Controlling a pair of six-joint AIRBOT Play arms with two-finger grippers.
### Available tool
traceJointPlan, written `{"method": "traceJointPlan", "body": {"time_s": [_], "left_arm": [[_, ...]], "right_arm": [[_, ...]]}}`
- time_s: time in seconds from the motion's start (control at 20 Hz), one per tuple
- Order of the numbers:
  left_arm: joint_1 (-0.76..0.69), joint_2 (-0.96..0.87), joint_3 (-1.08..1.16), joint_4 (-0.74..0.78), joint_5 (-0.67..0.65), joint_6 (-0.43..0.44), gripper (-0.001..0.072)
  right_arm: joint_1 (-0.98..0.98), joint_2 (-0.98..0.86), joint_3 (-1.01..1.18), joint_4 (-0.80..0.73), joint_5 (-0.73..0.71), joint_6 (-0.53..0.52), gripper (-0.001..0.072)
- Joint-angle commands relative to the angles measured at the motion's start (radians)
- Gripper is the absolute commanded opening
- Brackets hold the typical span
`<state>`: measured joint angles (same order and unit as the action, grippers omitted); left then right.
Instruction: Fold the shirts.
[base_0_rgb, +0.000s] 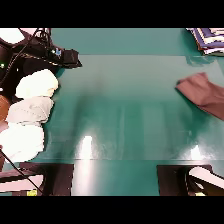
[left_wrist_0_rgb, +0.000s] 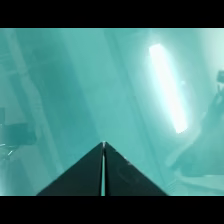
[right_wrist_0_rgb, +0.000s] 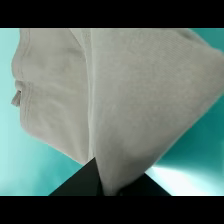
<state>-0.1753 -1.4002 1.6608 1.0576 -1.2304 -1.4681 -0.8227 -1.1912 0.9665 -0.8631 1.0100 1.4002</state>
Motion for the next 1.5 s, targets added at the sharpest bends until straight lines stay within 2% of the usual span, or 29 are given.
{"method": "traceJointPlan", "body": {"time_s": [0.0,0.3,0.35,0.4,0.45,0.5,0.8,0.9,1.0,1.1,1.25,1.35,1.4,1.45], "left_arm": [[0.000,0.001,0.000,-0.012,0.008,0.001,0.0024],[0.000,0.001,0.000,-0.011,0.007,0.004,0.0024],[0.000,0.001,0.000,-0.011,0.008,0.010,0.0024],[0.000,0.001,0.000,-0.011,0.008,0.010,0.0024],[0.000,0.001,0.000,-0.011,0.008,0.010,0.0024],[0.000,0.001,0.000,-0.012,0.008,0.010,0.0024],[0.000,0.001,0.000,-0.019,-0.010,0.010,0.0024],[0.000,0.001,0.000,-0.019,-0.009,0.033,0.0024],[0.000,0.001,0.000,-0.019,-0.006,0.037,0.0024],[0.000,0.001,0.000,-0.018,0.009,0.036,0.0024],[0.000,0.001,0.000,-0.022,0.001,0.032,0.0024],[0.001,0.001,0.000,-0.024,0.012,0.032,0.0024],[0.001,0.001,0.000,-0.024,0.021,0.032,0.0024],[0.000,0.001,0.000,-0.024,0.027,0.032,0.0025]], "right_arm": [[-0.149,0.152,-0.168,-0.003,-0.116,0.074,0.0015],[-0.199,0.336,-0.371,-0.006,-0.146,0.141,0.0016],[-0.200,0.344,-0.379,-0.006,-0.131,0.140,0.0046],[-0.200,0.344,-0.377,-0.007,-0.119,0.140,0.0218],[-0.200,0.337,-0.362,-0.021,-0.098,0.140,0.0351],[-0.200,0.325,-0.335,-0.053,-0.056,0.136,0.0389],[-0.200,0.218,-0.039,-0.484,0.290,0.136,0.0389],[-0.200,0.186,0.074,-0.554,0.376,0.136,0.0387],[-0.188,0.163,0.158,-0.513,0.409,0.136,0.0386],[-0.135,0.143,0.210,-0.386,0.433,0.136,0.0386],[0.029,0.138,0.216,-0.190,0.457,0.136,0.0385],[0.181,0.138,0.216,-0.167,0.456,0.136,0.0382],[0.254,0.138,0.216,-0.168,0.456,0.135,0.0358],[0.331,0.138,0.216,-0.168,0.455,0.135,0.0302]]}}
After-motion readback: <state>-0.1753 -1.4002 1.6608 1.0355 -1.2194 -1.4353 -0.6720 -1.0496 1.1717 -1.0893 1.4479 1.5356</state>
